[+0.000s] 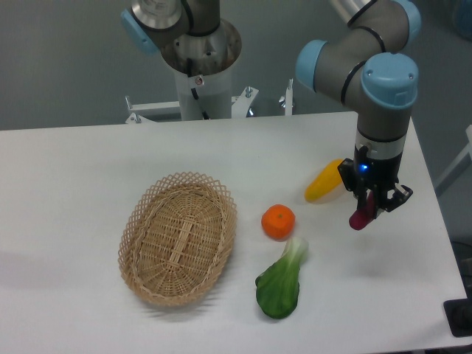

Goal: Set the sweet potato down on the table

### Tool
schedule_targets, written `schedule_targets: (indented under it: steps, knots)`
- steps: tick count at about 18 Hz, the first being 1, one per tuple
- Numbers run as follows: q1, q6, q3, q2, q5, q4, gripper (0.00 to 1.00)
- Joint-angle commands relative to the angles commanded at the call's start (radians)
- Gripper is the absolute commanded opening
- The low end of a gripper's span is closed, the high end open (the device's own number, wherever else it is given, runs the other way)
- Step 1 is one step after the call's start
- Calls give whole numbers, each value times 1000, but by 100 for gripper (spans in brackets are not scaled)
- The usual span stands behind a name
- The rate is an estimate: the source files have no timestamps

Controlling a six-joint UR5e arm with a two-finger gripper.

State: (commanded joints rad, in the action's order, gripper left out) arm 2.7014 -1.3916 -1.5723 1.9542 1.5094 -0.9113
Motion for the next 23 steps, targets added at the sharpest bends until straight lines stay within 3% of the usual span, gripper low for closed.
schedule_targets:
  steps: [5,13,18,23]
  knots:
    - [-37,121,3,54,6,90,17]
    - [-46,174,-2,181,8,241,17]
    - [-46,158,-2,224,12,259,17]
    - [-46,97,-25,224,34,261,17]
